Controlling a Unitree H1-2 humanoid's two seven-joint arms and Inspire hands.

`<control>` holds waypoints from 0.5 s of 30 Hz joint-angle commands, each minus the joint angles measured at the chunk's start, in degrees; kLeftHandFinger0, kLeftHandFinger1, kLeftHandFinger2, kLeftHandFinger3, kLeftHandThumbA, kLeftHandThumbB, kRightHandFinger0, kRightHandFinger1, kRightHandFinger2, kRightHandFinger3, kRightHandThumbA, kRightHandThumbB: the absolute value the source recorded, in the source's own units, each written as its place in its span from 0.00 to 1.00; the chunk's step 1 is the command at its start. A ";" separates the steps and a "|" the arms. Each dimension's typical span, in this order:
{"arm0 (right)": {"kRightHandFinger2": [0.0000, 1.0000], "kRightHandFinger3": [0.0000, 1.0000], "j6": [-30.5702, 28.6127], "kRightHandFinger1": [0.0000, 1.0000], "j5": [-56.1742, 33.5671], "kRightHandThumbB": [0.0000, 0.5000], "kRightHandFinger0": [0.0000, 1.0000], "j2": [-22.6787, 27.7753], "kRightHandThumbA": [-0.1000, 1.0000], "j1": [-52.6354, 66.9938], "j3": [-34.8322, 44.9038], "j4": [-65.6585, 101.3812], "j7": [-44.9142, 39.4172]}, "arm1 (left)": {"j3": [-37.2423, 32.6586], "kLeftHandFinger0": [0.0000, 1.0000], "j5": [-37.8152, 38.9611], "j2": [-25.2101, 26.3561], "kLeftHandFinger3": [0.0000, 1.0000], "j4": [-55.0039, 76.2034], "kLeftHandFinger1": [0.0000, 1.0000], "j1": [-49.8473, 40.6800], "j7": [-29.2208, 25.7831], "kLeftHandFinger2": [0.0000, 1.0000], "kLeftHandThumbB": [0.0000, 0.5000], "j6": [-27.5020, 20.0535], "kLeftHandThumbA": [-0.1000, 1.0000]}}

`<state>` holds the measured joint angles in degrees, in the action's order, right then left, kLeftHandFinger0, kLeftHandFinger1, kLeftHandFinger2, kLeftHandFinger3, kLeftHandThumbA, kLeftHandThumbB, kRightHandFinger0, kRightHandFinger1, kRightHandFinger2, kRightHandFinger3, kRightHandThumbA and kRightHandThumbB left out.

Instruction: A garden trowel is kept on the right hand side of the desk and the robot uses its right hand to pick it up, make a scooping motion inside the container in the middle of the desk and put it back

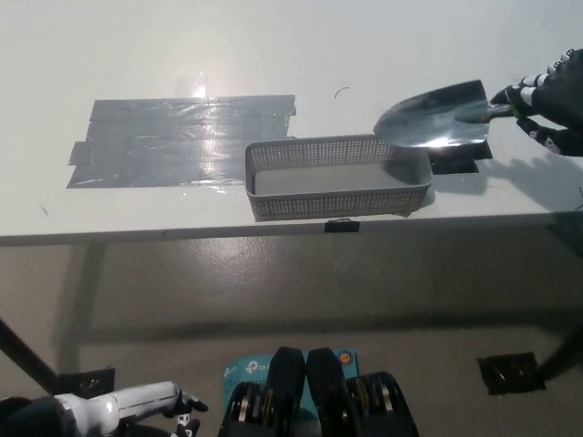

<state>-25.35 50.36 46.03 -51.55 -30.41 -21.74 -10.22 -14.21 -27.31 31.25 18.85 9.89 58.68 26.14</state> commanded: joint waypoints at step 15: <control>0.43 0.10 -1.58 0.02 3.86 0.00 0.00 -0.04 0.00 -10.57 -5.87 -0.87 -0.25 | 2.17 1.00 -2.01 -0.07 1.00 2.41 1.00 1.91 3.77 0.96 1.00 0.79 1.00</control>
<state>-26.38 51.86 45.12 -57.10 -35.58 -24.70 -11.67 -13.54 -28.45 30.83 19.58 10.87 60.68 26.14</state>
